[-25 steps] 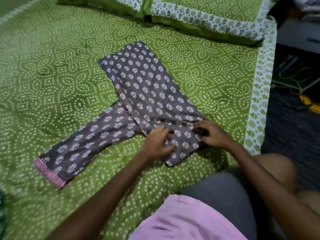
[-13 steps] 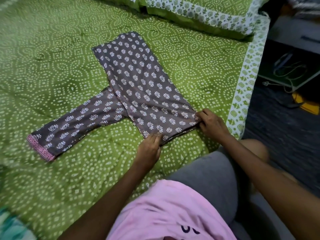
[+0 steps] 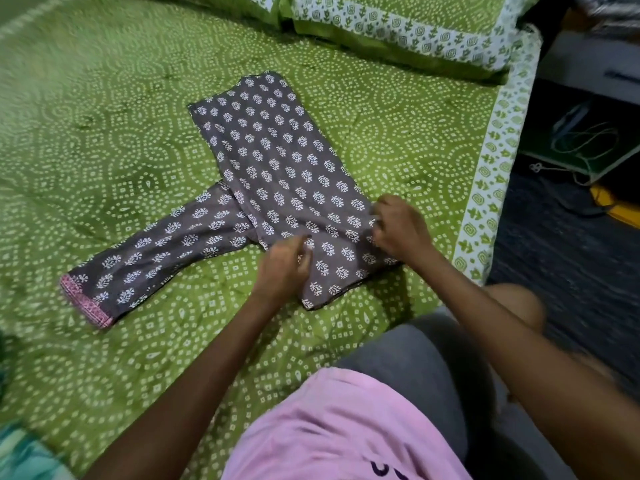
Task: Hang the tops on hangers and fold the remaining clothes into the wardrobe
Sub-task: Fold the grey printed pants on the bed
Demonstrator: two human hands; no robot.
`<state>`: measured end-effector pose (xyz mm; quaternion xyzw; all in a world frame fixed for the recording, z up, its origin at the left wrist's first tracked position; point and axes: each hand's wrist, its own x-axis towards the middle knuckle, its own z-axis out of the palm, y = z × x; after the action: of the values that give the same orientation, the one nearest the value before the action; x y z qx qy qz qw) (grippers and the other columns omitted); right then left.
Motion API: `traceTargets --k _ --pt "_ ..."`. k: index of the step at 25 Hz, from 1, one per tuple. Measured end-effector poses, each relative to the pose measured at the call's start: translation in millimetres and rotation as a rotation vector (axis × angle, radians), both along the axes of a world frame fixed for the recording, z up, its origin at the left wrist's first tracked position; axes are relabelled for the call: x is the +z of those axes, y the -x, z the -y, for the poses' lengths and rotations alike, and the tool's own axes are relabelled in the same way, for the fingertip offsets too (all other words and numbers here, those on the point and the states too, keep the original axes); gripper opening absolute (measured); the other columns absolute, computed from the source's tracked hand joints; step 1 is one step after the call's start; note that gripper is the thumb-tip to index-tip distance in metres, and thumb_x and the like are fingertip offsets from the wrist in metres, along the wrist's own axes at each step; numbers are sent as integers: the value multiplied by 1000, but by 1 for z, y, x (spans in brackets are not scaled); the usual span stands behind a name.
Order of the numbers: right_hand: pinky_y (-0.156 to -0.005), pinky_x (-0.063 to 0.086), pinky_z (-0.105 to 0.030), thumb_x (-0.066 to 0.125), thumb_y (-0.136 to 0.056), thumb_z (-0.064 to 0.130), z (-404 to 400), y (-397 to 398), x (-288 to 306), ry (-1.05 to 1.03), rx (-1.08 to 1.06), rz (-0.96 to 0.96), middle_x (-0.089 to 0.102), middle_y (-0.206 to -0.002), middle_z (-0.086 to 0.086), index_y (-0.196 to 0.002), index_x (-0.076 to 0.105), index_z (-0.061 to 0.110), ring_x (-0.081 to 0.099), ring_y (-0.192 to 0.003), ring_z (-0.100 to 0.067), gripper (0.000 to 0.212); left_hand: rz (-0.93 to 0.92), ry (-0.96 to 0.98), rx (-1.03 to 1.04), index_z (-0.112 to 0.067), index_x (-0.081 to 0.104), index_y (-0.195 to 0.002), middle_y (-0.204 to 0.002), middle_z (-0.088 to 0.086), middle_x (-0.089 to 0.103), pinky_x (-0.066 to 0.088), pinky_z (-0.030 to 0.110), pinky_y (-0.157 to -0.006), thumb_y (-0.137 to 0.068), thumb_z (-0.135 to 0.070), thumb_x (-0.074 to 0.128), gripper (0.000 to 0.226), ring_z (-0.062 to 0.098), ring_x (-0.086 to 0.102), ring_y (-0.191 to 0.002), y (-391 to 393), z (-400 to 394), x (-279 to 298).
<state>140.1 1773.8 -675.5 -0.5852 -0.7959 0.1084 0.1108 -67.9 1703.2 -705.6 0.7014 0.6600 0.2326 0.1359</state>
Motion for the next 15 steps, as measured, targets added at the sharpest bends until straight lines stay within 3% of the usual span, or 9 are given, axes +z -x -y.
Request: traceTargets --k 2,3,5,8,10,12,15 --pt "-95 36 -25 43 -89 -4 12 58 -5 181 158 -301 53 -131 -14 -127 54 1 51 -116 -27 40 -3 -31 143 6 36 -138 -139 25 43 29 39 -111 -87 -17 46 57 33 41 -130 -2 -10 -14" --pt "-105 28 -23 40 -92 -3 18 83 -17 317 256 -351 44 -141 -15 -136 44 1 42 -129 -26 44 -40 10 168 9 24 -142 -148 25 28 18 42 -116 -88 -14 44 63 34 28 -139 -5 -11 -25" --pt "-115 5 -27 32 -101 17 16 99 -56 374 367 -129 19 -156 -6 -148 21 10 14 -144 -19 49 -146 110 143 12 21 -141 -150 25 21 15 45 -114 -88 -24 37 66 37 25 -140 -15 -4 -50" --pt "-113 -13 -33 19 -101 43 -19 77 -83 156 280 179 -1 -159 6 -151 -1 24 -9 -145 -14 56 -222 287 129 9 29 -140 -148 26 28 10 43 -114 -89 -58 24 85 36 26 -139 -14 -3 -59" --pt "-114 -12 -37 19 -100 49 -42 61 -86 119 125 180 -3 -158 5 -150 -2 24 -10 -145 -16 60 -273 309 126 10 28 -141 -148 26 27 5 43 -115 -82 -77 12 106 36 25 -140 -14 -5 -56" --pt "-117 -7 -41 20 -99 50 -66 43 -84 127 -81 186 -2 -159 1 -151 2 18 -6 -146 -19 64 -325 310 119 9 23 -142 -150 26 23 2 44 -115 -74 -84 1 118 36 20 -141 -13 -7 -54" --pt "-116 3 -44 32 -98 46 -92 38 -68 142 -282 144 17 -157 -9 -147 23 9 11 -145 -26 62 -277 289 70 4 3 -147 -156 20 0 -12 37 -116 -69 -85 2 118 30 1 -145 -5 -5 -48"
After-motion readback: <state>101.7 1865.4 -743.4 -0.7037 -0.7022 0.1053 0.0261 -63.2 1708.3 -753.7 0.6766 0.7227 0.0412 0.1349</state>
